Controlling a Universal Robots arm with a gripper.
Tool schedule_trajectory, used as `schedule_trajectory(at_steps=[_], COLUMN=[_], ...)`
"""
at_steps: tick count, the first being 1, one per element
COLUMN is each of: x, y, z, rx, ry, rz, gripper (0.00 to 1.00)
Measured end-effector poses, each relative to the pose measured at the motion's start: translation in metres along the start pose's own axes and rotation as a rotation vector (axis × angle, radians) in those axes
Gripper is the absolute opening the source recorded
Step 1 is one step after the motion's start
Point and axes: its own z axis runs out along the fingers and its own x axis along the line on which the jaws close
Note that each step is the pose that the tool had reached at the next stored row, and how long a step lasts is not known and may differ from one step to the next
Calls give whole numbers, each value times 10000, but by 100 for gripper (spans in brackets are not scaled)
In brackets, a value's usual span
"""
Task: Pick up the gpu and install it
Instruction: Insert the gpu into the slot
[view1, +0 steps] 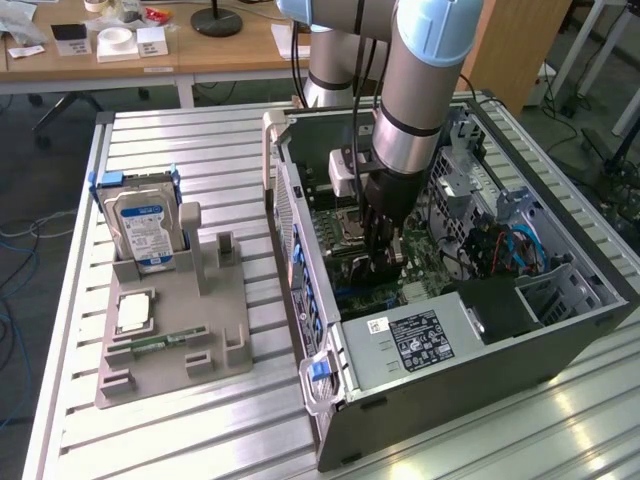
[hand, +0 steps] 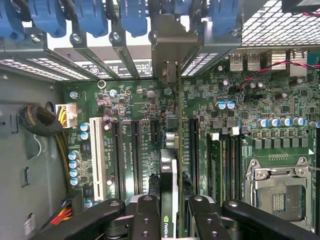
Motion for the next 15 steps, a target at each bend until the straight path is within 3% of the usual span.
schedule_trajectory(at_steps=[2,6,15], x=[-1,-1,-2], y=[0,-8,-29], z=[0,0,2], rx=[-1,-11,-13], ry=[-9,-116,-120], rz=[-8,-84,-170], gripper=[27,27,27])
